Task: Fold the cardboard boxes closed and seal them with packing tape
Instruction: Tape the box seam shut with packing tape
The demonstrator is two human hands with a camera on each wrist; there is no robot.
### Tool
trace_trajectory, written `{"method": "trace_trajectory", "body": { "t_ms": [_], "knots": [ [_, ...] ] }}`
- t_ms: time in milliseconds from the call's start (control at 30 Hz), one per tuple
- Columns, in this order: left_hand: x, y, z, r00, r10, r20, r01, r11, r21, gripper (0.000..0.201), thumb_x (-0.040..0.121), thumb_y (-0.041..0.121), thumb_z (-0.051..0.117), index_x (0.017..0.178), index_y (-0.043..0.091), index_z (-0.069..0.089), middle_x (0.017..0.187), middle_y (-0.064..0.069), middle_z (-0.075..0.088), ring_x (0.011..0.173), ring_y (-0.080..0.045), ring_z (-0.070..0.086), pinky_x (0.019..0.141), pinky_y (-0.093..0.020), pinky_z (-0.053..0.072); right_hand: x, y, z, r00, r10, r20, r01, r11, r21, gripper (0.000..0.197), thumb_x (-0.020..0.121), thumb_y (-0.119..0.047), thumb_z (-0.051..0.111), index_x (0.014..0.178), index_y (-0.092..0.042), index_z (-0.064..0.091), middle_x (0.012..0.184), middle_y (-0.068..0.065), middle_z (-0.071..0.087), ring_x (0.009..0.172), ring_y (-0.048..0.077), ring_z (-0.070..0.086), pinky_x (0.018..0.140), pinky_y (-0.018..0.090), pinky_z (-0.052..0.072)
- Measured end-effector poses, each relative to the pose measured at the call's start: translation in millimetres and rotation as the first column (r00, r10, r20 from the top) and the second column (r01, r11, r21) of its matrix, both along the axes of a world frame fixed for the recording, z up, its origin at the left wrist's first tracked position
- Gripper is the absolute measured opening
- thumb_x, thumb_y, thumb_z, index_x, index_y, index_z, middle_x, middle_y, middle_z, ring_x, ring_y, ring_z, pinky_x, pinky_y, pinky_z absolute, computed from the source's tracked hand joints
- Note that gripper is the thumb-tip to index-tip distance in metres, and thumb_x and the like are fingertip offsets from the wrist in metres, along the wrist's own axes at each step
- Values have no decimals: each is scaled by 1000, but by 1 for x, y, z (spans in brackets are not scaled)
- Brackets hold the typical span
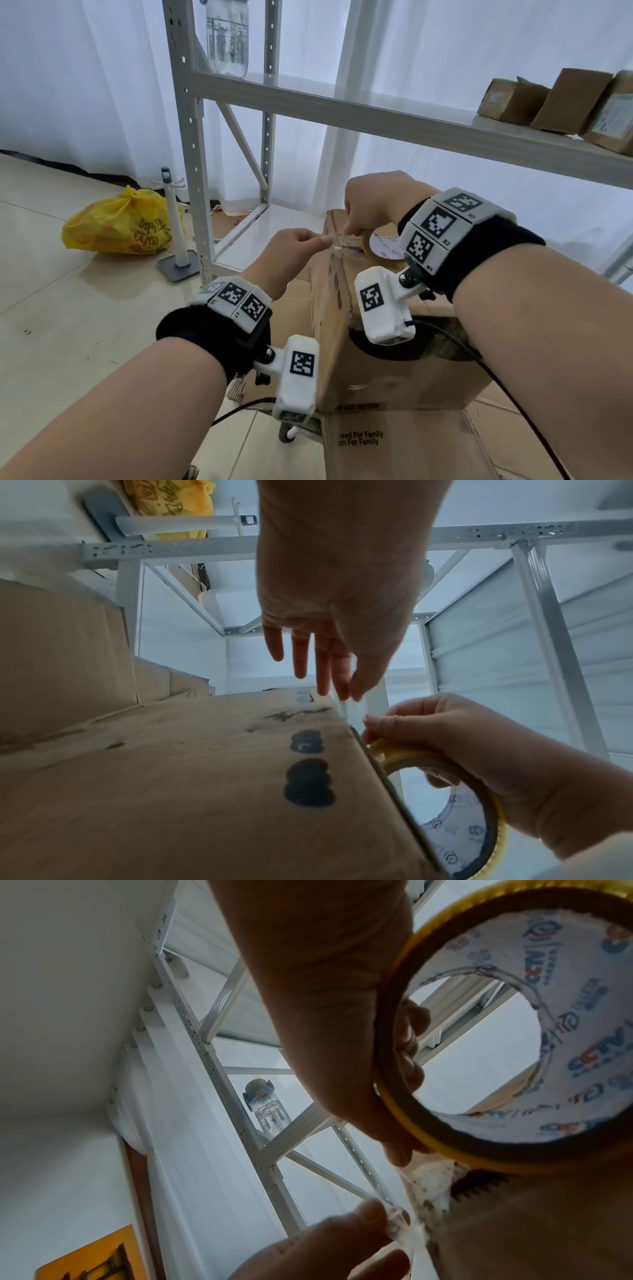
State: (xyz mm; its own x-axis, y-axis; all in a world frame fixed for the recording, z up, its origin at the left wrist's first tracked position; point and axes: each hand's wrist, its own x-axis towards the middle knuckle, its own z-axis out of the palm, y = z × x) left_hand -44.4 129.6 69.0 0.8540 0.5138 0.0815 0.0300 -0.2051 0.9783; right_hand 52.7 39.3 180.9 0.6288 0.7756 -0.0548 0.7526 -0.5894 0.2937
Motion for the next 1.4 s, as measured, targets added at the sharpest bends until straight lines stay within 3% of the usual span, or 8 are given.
{"method": "trace_trajectory", "body": {
  "t_ms": [167,300,400,567,667,967,1200,1400],
  "knots": [
    [6,-6,13,1000,11,-16,-14,982,-186,16,93,15,51,91,5,63,88,-11,67,74,-20,63,72,-29,54,0,-1,0,1000,2,12,-2,1000,8,27,85,-42,66,78,-16,65,72,-2,64,68,15,59,52,26,35],
    [8,-10,25,996,27,-83,-57,924,-379,33,94,30,44,78,5,59,73,-9,62,61,-20,58,60,-27,51,-1,-2,-1,999,1,35,-2,1000,24,26,84,-41,66,77,-16,66,72,-2,65,71,17,62,57,28,39],
    [7,-8,21,996,24,-87,-47,963,-267,43,90,49,55,76,9,61,75,-6,64,65,-18,60,61,-25,52,-4,-4,0,999,-8,46,6,1000,29,26,84,-42,66,81,-16,67,73,-3,65,70,16,61,57,28,39],
    [6,-13,20,996,65,59,-62,997,-55,17,89,24,63,76,15,56,95,-7,64,79,-13,54,67,-22,45,-6,-11,3,998,-3,56,0,999,47,24,90,-31,51,102,-15,66,76,-2,63,75,18,61,60,28,41],
    [7,-18,21,995,33,90,-36,999,25,23,92,20,56,72,17,44,82,-6,57,71,-12,44,60,-18,36,-2,-19,5,1000,-9,-7,10,986,165,31,91,-28,47,120,-17,50,84,-2,59,86,20,59,69,33,41],
    [11,-17,13,996,52,66,-49,998,-46,17,98,22,45,82,19,47,87,8,70,93,-16,58,81,-29,45,17,-64,1,911,110,-399,223,680,698,31,85,-38,67,79,-8,65,63,1,57,57,14,50,58,27,43],
    [13,-23,14,987,149,60,-149,989,-7,17,98,18,39,82,15,46,78,5,57,68,-11,44,56,-20,37,6,-42,11,985,79,-154,24,818,575,25,84,-35,59,81,-11,67,76,1,60,69,14,55,56,25,39],
    [15,-17,11,990,137,40,-134,988,-72,15,95,18,39,82,18,46,100,-7,63,86,-15,50,68,-26,37,4,-33,5,1000,-4,6,1,942,337,29,87,-40,55,84,-14,67,73,-3,54,74,19,56,58,27,38]
  ]
}}
